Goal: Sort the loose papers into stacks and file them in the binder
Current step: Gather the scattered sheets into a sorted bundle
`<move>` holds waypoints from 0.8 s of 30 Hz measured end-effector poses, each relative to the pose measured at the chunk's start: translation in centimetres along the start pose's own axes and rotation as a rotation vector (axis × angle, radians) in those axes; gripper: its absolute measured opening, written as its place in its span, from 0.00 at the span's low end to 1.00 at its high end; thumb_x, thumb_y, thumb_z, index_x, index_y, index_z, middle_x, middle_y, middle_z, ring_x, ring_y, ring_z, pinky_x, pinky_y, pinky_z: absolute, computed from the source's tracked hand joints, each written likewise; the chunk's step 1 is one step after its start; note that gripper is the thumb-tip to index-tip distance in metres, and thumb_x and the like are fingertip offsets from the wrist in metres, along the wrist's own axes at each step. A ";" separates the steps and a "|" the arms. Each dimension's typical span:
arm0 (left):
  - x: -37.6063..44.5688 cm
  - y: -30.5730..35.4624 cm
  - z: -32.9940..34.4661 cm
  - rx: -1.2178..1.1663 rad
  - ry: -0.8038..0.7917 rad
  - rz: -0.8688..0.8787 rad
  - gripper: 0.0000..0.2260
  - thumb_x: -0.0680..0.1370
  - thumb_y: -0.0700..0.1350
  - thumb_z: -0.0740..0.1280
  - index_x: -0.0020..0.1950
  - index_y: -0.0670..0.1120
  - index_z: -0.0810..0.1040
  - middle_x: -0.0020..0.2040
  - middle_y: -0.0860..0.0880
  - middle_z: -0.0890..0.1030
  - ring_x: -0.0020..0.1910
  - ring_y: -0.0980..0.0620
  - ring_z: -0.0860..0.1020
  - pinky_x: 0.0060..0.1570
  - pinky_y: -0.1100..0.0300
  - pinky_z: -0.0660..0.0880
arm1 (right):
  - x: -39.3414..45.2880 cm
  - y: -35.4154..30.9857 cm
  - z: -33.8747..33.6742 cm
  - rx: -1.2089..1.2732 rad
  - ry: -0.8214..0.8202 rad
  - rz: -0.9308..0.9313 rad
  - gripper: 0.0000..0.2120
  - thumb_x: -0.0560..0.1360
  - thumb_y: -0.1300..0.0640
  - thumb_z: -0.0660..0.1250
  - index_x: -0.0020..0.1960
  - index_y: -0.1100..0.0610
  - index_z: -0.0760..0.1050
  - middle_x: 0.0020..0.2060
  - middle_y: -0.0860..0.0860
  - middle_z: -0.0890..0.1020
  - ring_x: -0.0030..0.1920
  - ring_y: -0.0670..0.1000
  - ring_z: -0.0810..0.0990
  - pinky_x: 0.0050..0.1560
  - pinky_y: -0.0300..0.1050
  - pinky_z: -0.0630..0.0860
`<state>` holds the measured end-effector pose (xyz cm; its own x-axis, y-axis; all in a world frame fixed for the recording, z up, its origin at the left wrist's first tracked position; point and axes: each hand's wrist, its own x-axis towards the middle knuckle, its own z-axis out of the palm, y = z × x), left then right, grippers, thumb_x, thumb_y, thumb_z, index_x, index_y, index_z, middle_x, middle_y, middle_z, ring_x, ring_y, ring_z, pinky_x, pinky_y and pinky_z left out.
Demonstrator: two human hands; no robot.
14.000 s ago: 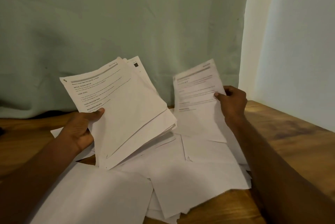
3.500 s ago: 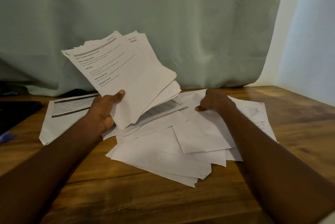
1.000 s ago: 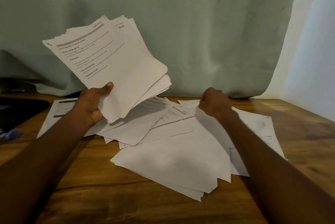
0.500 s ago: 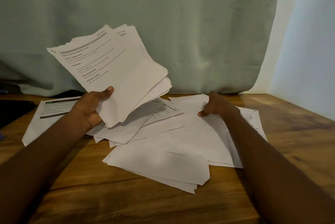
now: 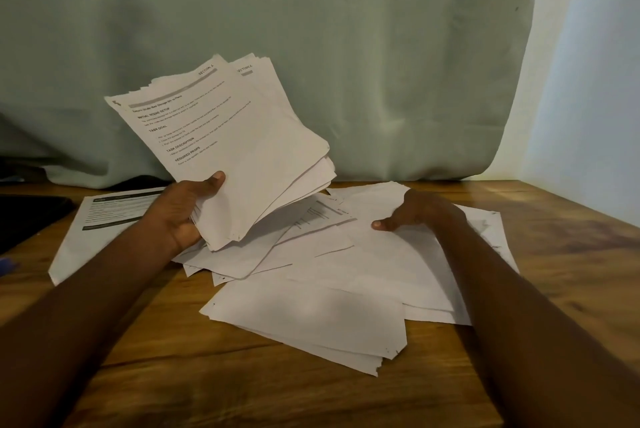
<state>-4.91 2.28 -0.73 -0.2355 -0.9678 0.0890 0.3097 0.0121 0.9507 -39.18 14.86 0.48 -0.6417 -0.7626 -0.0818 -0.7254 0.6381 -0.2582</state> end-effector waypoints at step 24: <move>2.7 0.1 -3.3 -0.202 0.150 0.153 0.22 0.76 0.44 0.75 0.69 0.45 0.78 0.63 0.47 0.83 0.55 0.48 0.82 0.56 0.47 0.79 | -8.4 -12.3 4.3 0.598 0.121 -0.671 0.27 0.75 0.55 0.76 0.70 0.53 0.69 0.51 0.51 0.82 0.50 0.56 0.83 0.46 0.48 0.80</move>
<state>-2.44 -1.21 -1.38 -0.0379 -0.9852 0.1673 0.5119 0.1246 0.8500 -23.84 12.98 0.21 -0.1765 -0.9166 0.3589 -0.7277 -0.1240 -0.6746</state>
